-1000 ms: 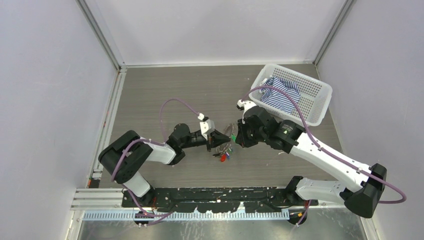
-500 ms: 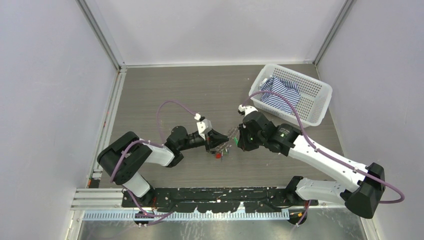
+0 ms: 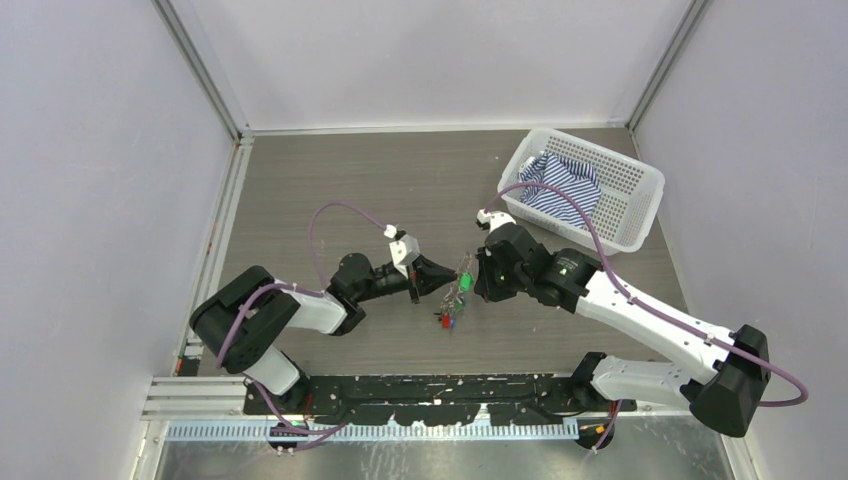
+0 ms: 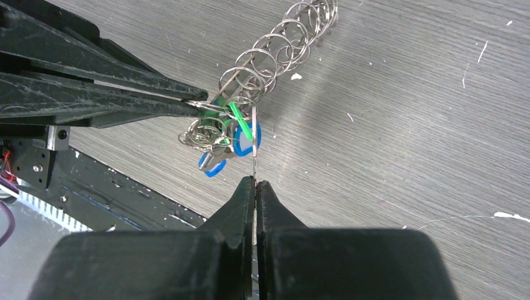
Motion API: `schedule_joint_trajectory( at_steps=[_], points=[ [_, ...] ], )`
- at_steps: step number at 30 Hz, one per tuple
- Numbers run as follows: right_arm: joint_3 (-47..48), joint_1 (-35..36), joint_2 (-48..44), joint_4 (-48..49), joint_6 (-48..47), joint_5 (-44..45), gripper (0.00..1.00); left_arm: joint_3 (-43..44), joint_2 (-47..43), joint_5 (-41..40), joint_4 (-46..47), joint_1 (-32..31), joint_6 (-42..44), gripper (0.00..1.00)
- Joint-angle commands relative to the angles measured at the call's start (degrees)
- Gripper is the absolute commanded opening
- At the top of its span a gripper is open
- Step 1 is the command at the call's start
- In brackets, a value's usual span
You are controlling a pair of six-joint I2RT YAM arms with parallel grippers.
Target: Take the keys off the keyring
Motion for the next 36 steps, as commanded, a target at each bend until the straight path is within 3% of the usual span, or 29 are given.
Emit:
schedule_joint_trajectory(
  at_steps=[1,16,19,23,30,36],
  points=[
    [3.3,0.0,-0.7,-0.9,-1.1,4.1,0.01,-0.6,-1.1,-1.1,6.8,0.1,0.1,0.0],
    [6.7,0.0,-1.8,-1.3,-2.3,4.7,0.01,-0.9,-2.4,-1.2,4.8,0.0,1.5,0.0],
    [7.3,-0.1,-1.8,-1.1,-2.7,4.4,0.01,-0.7,-2.7,-1.0,3.8,0.0,1.6,0.17],
    [8.6,0.0,-1.5,-0.9,-3.7,3.6,0.01,-0.7,-2.7,-1.3,3.1,0.0,2.0,0.27],
    [9.5,0.0,-0.5,-0.6,-4.9,2.8,0.01,1.5,-2.7,0.9,-0.8,-0.1,3.4,0.29],
    [9.5,0.0,-1.2,0.5,-5.1,2.1,0.01,2.9,-1.5,-1.7,-2.0,-0.2,6.1,0.28]
  ],
)
